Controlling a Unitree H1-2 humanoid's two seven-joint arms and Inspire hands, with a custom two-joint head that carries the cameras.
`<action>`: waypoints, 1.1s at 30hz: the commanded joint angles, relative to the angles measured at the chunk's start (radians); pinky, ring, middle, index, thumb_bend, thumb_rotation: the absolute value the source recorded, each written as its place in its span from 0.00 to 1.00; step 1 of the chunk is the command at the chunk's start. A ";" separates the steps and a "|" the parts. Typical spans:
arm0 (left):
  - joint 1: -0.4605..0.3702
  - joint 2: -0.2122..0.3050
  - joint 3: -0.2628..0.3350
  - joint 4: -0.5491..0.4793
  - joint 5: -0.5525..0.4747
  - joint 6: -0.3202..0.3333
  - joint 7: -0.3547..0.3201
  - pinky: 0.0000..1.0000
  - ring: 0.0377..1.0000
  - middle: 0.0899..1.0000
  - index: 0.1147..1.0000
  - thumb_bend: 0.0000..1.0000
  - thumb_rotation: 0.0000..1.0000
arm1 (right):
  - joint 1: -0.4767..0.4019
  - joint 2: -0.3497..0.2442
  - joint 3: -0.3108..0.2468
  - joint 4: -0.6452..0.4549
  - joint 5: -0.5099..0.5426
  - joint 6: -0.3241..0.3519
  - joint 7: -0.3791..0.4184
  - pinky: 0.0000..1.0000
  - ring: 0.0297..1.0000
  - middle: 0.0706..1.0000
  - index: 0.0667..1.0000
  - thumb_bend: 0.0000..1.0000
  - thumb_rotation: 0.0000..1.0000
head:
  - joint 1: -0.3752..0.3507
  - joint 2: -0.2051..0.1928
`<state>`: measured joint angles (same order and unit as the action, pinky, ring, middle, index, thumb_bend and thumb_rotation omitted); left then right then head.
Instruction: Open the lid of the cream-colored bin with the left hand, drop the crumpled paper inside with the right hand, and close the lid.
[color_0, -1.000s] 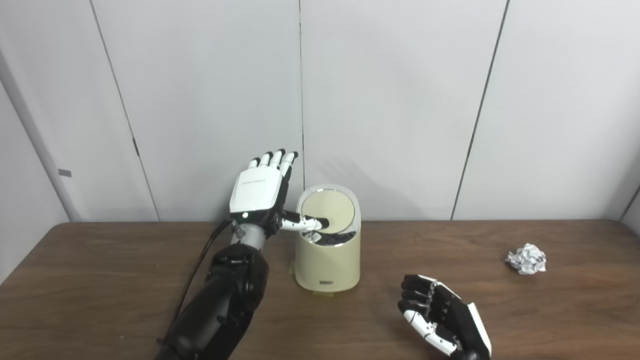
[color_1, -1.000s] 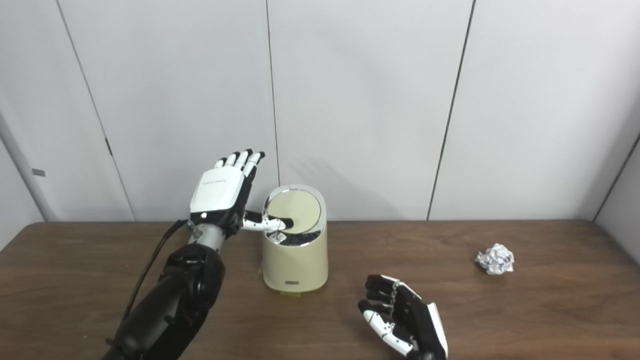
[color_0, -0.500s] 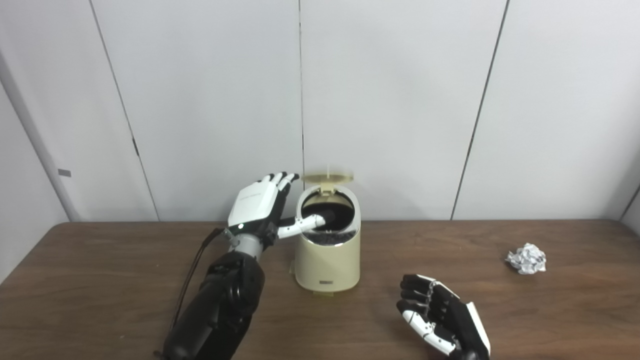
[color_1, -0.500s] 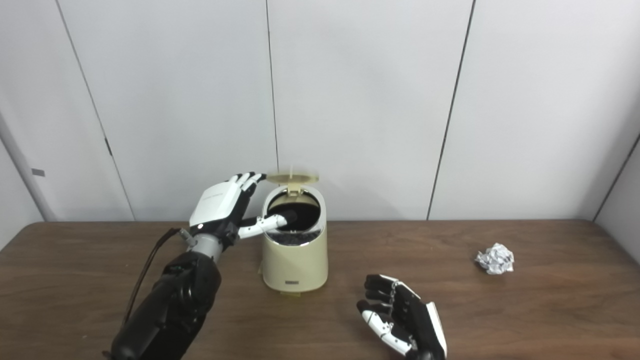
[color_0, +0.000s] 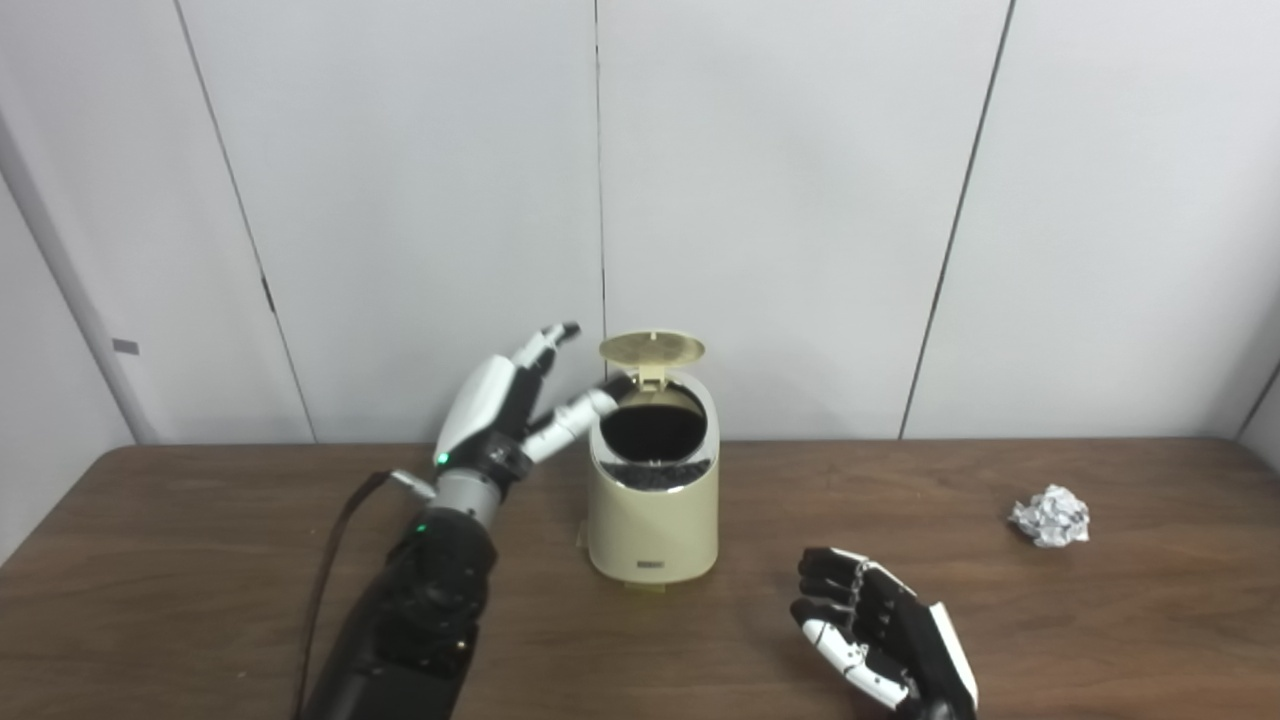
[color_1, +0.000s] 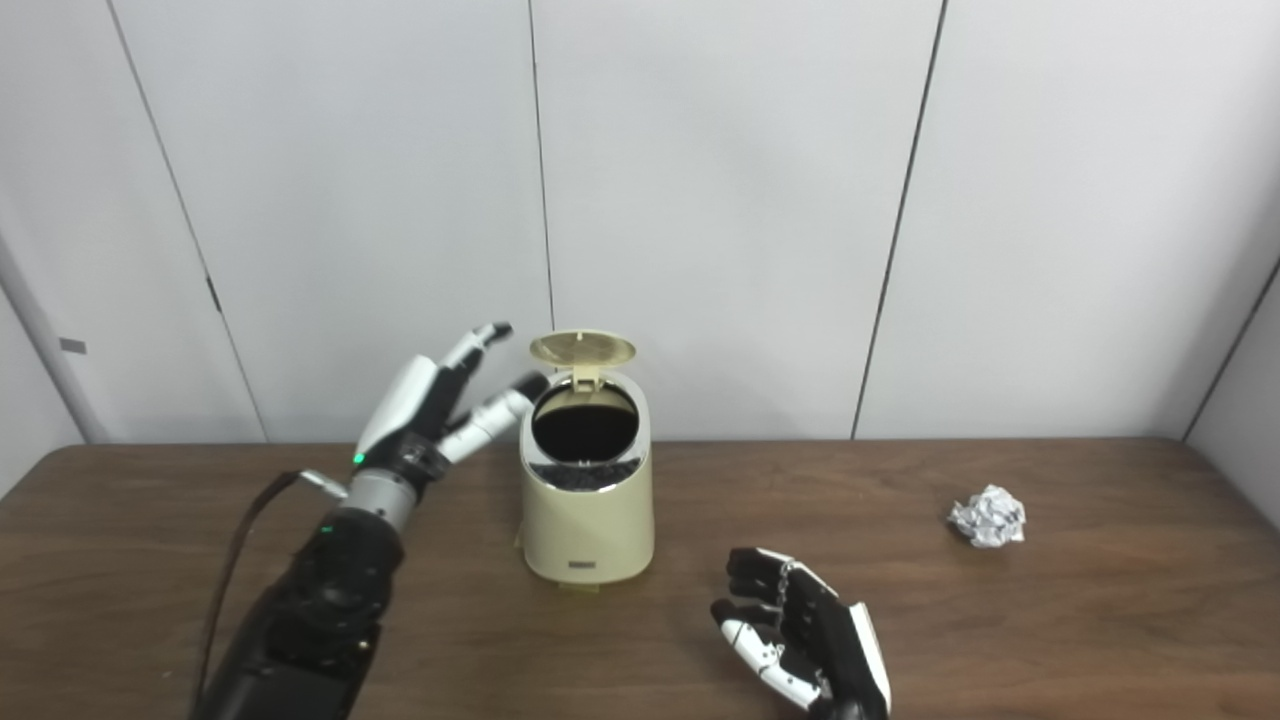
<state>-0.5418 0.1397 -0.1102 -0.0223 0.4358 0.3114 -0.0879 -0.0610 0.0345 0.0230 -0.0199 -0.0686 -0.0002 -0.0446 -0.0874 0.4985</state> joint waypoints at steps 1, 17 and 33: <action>0.003 -0.005 0.037 -0.062 -0.085 -0.095 0.018 1.00 1.00 1.00 0.99 0.86 0.99 | -0.013 0.014 -0.008 -0.002 0.024 -0.032 -0.004 0.63 0.70 0.69 0.67 0.27 0.17 | -0.002 0.000; 0.343 -0.003 0.148 -0.145 -0.361 -0.484 0.048 0.90 0.89 0.90 0.92 0.71 0.81 | -0.016 0.023 -0.024 -0.074 -0.032 -0.011 -0.049 0.63 0.71 0.72 0.70 0.45 0.19 | 0.006 -0.004; 0.547 -0.047 0.164 -0.067 -0.454 -0.605 0.053 0.84 0.86 0.87 0.88 0.40 0.93 | -0.015 0.000 -0.024 -0.085 -0.036 -0.040 -0.043 0.62 0.70 0.70 0.69 0.43 0.14 | -0.001 0.000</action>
<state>0.0154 0.0978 0.0499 -0.0848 -0.0037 -0.2349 -0.0402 -0.0525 0.0385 -0.0012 -0.0717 -0.1005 0.0007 -0.0880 -0.0828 0.4955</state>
